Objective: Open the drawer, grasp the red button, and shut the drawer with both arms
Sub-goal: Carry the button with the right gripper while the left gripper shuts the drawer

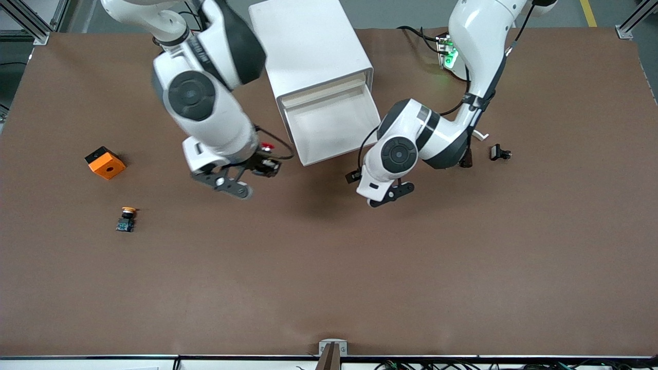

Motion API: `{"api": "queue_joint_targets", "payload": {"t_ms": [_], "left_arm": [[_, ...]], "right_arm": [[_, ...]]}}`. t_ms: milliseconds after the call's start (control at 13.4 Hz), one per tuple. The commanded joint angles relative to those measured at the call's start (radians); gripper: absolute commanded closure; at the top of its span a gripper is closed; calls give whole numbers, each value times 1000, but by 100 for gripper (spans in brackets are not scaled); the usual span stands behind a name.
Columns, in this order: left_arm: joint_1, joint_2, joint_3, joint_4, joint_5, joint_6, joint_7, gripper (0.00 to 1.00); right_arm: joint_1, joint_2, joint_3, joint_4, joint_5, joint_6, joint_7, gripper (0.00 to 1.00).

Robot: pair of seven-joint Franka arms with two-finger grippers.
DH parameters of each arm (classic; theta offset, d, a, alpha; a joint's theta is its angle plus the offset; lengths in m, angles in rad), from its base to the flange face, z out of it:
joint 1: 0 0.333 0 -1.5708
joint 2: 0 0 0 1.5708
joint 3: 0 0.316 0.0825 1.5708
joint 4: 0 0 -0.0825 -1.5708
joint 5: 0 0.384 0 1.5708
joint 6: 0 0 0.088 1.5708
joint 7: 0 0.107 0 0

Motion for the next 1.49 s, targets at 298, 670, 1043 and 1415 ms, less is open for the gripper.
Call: {"api": "queue_joint_targets", "payload": {"t_ms": [298, 670, 1043, 1415], "left_arm": [[-2, -5, -63, -20, -130, -74, -26, 0], [-4, 20, -138, -20, -197, -127, -35, 0], [-27, 38, -206, -21, -225, -130, -124, 0], [-77, 36, -206, -20, -225, -150, -239, 0]], "right_arm": [[-283, -65, 11, -182, 4, 67, -448, 100], [-380, -59, 11, -392, -55, 337, -541, 100], [-432, -36, 11, -480, -62, 492, -533, 100], [-497, 13, 10, -678, -161, 834, -544, 100]]}}
